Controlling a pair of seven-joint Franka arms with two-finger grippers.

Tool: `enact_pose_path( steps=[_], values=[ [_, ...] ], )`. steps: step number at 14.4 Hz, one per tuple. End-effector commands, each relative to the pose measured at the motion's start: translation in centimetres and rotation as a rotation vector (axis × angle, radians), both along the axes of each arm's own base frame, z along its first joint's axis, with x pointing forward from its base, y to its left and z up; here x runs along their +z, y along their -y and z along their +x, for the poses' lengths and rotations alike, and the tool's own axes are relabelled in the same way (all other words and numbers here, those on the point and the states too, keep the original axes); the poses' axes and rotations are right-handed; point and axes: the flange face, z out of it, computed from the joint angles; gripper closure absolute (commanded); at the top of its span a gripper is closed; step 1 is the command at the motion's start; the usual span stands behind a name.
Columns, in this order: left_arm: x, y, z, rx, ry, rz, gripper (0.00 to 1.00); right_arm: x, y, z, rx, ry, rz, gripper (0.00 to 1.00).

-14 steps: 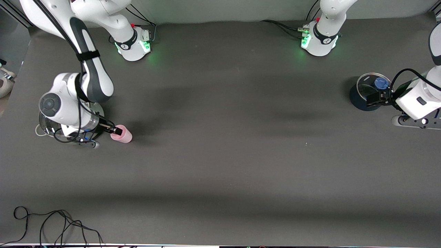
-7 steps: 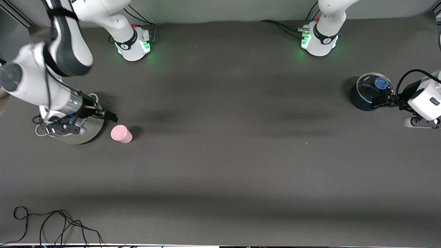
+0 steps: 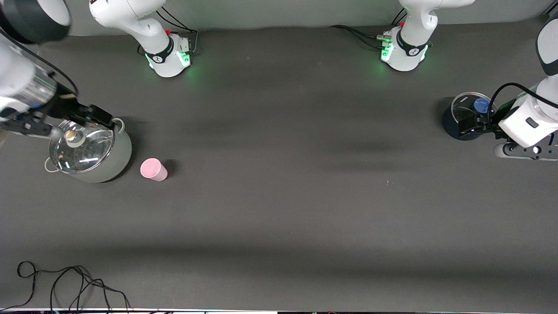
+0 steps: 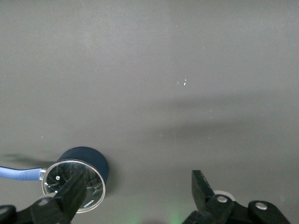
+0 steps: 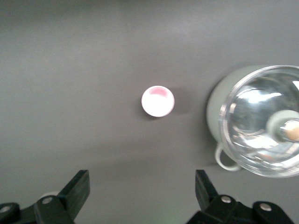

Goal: Transfer pink cup from left to right arm

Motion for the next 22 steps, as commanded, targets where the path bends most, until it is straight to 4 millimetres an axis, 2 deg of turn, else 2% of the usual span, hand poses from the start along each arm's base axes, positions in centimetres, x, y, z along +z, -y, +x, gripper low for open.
enact_pose_path(
  steps=[1,4,6,14,16,18,19,22],
  values=[
    [0.6,-0.1,-0.2,0.007,0.017,-0.013,0.00,2.8,0.8,0.2,-0.002,-0.013,-0.067,0.01],
    [0.7,0.2,-0.1,0.001,0.020,-0.011,0.00,2.0,1.2,0.6,0.010,-0.023,-0.074,0.00],
    [0.6,0.0,0.0,-0.001,0.019,0.002,0.00,1.9,0.8,1.3,0.015,-0.019,-0.082,0.00],
    [0.7,-0.2,-0.1,-0.013,0.022,0.044,0.00,1.7,0.8,1.1,0.020,-0.027,-0.082,0.00],
    [0.8,-0.2,0.0,-0.011,0.027,0.051,0.00,1.7,1.1,1.2,0.052,-0.025,-0.079,0.00],
    [0.8,-0.1,0.0,-0.014,0.024,0.054,0.00,1.6,2.7,1.3,0.021,-0.030,-0.082,0.00],
    [0.9,-0.2,0.0,-0.014,0.024,0.052,0.00,1.6,2.2,1.3,0.031,-0.029,-0.089,0.00],
    [0.9,-0.5,0.1,-0.004,0.023,0.040,0.00,1.9,2.6,1.2,0.065,-0.029,-0.101,0.00]
  ],
)
